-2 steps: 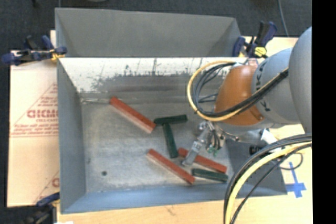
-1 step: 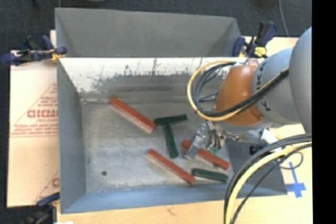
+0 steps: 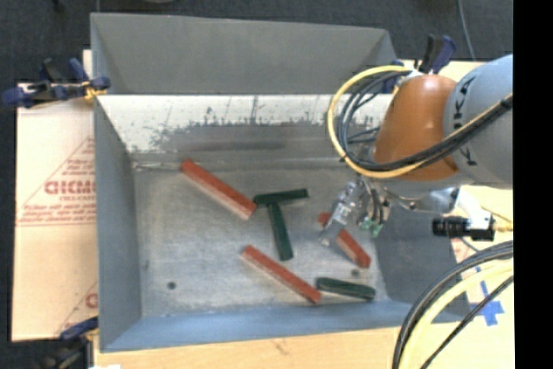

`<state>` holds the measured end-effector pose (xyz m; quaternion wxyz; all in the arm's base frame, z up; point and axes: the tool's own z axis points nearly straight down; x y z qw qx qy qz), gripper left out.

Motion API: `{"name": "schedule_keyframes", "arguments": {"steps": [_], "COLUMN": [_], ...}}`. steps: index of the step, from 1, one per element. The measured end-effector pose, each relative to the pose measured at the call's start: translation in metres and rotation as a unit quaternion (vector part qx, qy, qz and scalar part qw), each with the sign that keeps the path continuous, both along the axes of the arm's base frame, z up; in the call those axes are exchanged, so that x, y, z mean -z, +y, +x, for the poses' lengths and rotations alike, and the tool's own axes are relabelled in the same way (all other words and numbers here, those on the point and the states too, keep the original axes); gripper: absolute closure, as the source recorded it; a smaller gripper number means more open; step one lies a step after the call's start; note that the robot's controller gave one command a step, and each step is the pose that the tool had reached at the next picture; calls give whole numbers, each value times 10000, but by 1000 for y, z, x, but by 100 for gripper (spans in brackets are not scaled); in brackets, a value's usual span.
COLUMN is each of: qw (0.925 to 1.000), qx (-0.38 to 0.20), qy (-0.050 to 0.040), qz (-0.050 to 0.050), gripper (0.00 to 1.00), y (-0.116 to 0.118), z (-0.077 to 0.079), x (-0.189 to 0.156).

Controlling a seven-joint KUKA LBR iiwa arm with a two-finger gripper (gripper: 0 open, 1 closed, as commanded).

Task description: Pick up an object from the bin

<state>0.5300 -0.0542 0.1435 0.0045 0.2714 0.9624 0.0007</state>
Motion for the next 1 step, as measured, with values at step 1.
{"name": "schedule_keyframes", "arguments": {"steps": [1], "qw": [10000], "qx": [-30], "qy": [20], "qz": [2], "gripper": [100], "y": [-1], "z": [1], "x": [-11]}}
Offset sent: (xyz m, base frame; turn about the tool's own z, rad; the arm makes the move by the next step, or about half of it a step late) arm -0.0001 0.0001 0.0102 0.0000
